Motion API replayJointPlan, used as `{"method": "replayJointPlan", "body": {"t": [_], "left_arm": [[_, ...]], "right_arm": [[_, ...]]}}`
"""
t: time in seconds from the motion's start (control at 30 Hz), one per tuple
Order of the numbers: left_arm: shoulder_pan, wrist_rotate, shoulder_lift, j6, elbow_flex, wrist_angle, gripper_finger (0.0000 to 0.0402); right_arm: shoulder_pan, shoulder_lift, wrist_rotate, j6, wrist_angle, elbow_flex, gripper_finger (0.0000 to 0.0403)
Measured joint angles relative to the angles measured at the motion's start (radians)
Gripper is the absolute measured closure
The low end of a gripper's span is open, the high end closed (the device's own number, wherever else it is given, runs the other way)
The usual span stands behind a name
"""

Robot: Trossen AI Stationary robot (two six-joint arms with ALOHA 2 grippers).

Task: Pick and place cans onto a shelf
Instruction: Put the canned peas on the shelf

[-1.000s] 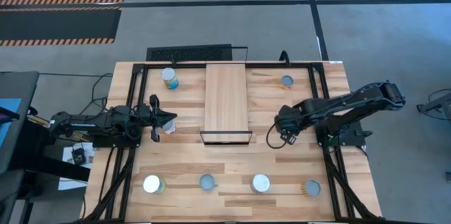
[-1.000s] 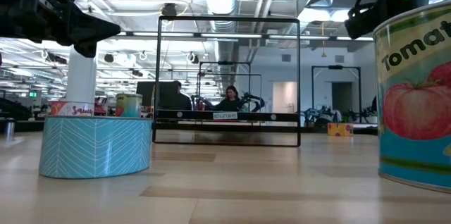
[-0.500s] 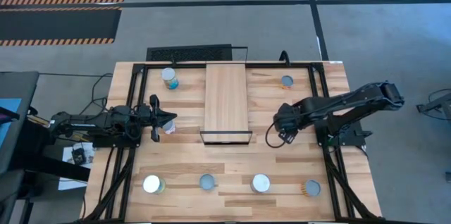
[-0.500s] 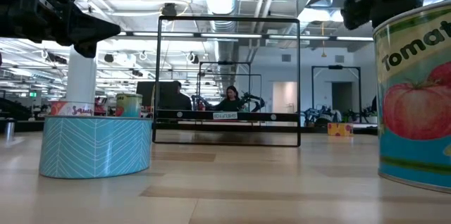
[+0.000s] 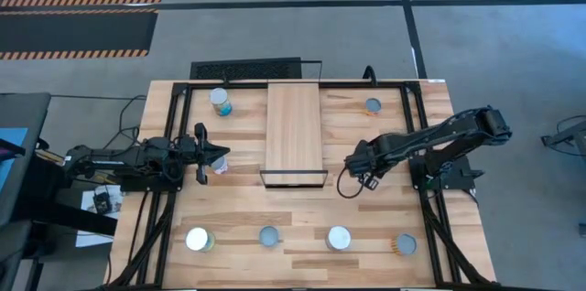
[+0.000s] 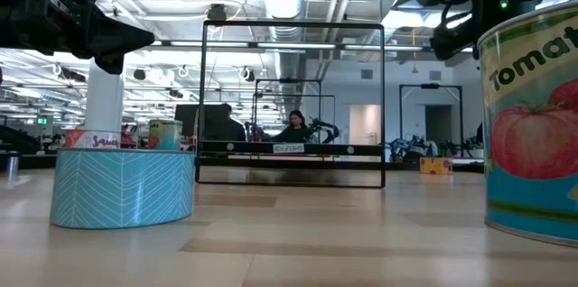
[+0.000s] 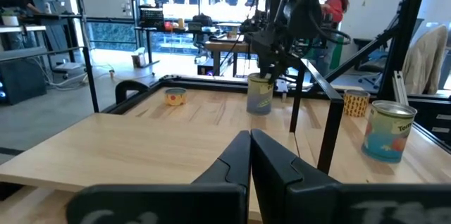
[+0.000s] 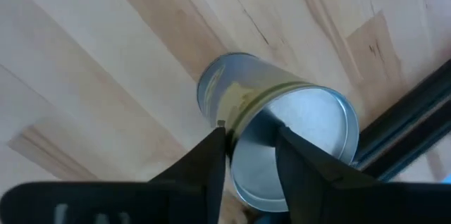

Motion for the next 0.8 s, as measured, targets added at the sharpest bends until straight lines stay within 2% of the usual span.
{"method": "replayJointPlan", "body": {"t": [0.27,0.5,0.8], "left_arm": [[0.0,0.0,0.0,0.0,0.0,0.0,0.0401],[0.0,0.0,0.0,0.0,0.0,0.0,0.0401],[0.0,0.0,0.0,0.0,0.0,0.0,0.0402]], "right_arm": [[-0.03,0.026,-0.027,-0.102,-0.008,0.028,0.0326],[-0.109,0.03,-0.043,-0.25,0.012,0.155,0.0392],[-0.219,0.029,-0.003,-0.386,0.038,0.321,0.0392]]}}
